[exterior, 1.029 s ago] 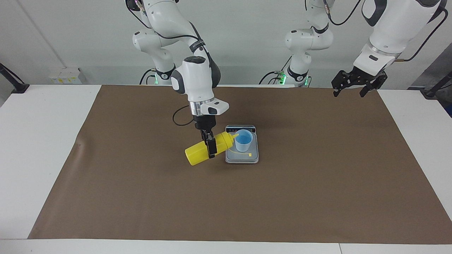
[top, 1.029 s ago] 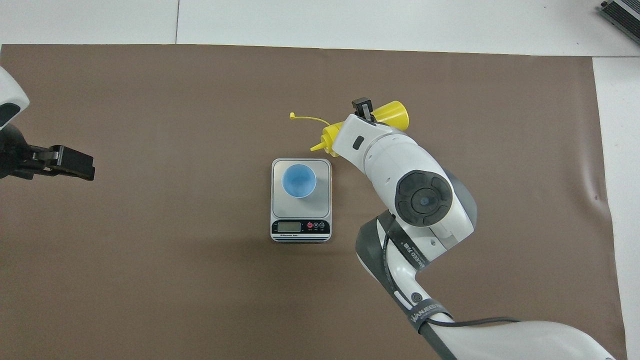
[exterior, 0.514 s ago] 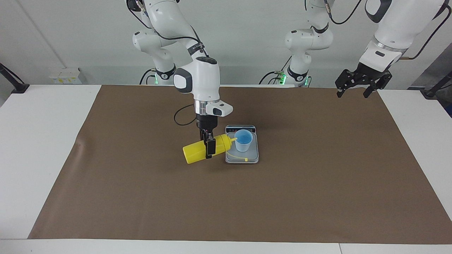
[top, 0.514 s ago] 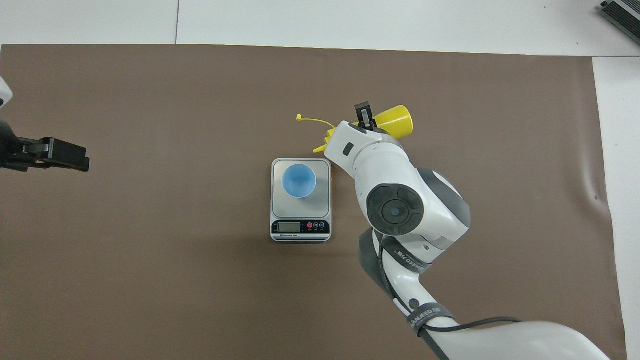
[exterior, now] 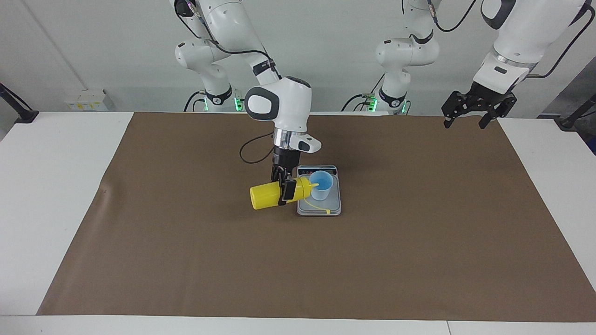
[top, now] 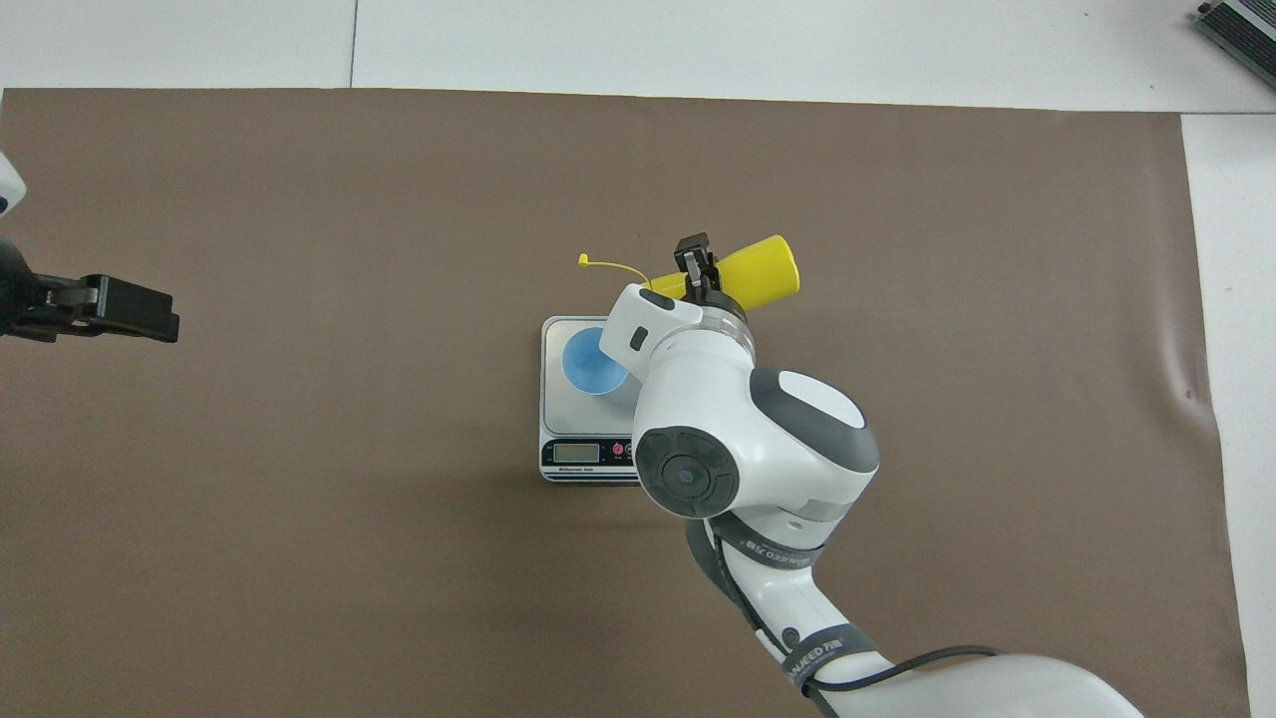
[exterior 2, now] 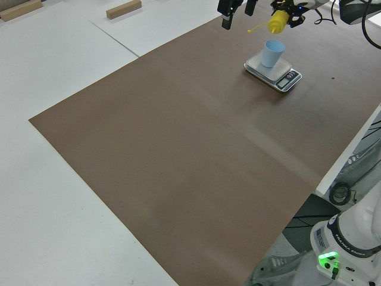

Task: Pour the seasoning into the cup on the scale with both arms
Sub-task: 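Tip the bottle nozzle down over the blue cup with the right gripper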

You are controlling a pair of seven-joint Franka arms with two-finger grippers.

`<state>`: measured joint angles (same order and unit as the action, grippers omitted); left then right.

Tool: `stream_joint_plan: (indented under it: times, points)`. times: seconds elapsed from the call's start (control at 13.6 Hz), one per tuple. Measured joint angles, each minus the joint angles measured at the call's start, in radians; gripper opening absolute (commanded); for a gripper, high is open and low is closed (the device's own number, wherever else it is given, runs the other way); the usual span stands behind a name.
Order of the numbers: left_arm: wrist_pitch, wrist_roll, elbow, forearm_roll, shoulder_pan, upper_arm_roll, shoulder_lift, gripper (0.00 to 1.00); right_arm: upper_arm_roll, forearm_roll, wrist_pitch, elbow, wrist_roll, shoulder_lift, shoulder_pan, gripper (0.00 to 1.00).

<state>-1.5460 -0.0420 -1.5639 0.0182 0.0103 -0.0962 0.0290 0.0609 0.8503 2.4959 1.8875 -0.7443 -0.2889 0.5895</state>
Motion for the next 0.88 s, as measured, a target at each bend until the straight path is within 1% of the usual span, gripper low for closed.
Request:
stream_joint_plan:
  times: [0.44, 0.88]
  points:
    - [0.000, 0.000, 0.000, 0.000, 0.000, 0.000, 0.000, 1.00, 0.000, 0.134, -0.052, 0.000, 0.044, -0.018, 0.034, 0.00]
    - [-0.001, 0.000, 0.000, 0.000, 0.000, -0.001, 0.000, 1.00, 0.000, 0.155, -0.072, -0.003, 0.052, -0.024, 0.055, 0.00]
